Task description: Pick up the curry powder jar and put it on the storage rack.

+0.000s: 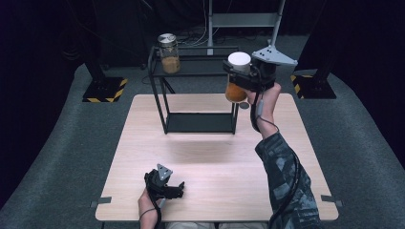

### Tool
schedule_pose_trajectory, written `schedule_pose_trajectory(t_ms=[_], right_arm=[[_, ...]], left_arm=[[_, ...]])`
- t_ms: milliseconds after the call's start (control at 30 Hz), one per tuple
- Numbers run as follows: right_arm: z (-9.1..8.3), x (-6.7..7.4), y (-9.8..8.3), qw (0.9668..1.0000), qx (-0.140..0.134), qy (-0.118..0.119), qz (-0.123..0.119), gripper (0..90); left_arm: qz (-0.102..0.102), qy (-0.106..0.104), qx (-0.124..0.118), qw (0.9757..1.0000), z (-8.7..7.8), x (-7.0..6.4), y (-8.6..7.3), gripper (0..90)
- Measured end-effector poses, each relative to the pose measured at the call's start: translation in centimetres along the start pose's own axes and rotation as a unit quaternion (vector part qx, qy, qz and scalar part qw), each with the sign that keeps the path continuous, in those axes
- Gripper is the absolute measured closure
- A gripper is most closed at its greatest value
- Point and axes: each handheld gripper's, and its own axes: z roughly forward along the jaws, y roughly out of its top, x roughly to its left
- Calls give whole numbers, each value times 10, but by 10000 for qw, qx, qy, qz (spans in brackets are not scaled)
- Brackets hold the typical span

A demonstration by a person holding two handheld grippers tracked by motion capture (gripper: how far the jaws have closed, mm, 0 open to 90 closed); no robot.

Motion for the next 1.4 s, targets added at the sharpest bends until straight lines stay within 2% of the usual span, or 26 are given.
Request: schedule_pose_trajectory(t_ms=[500,767,1067,1267,1400], right_arm=[[28,4,30,10000,-52,-54,7,331],[49,-1,39,9999,-24,-136,74,330],[77,-7,45,9993,69,-306,202,331],[90,-11,42,9985,97,-435,329,330],[97,-11,40,9978,137,-568,297,330]], left_arm=[[-10,-2,0,10000,0,0,0,2],[-34,-3,12,10000,0,1,0,2],[-26,-6,6,10000,0,0,0,3],[5,-18,3,10000,0,1,0,3],[31,-23,6,10000,0,1,0,4]])
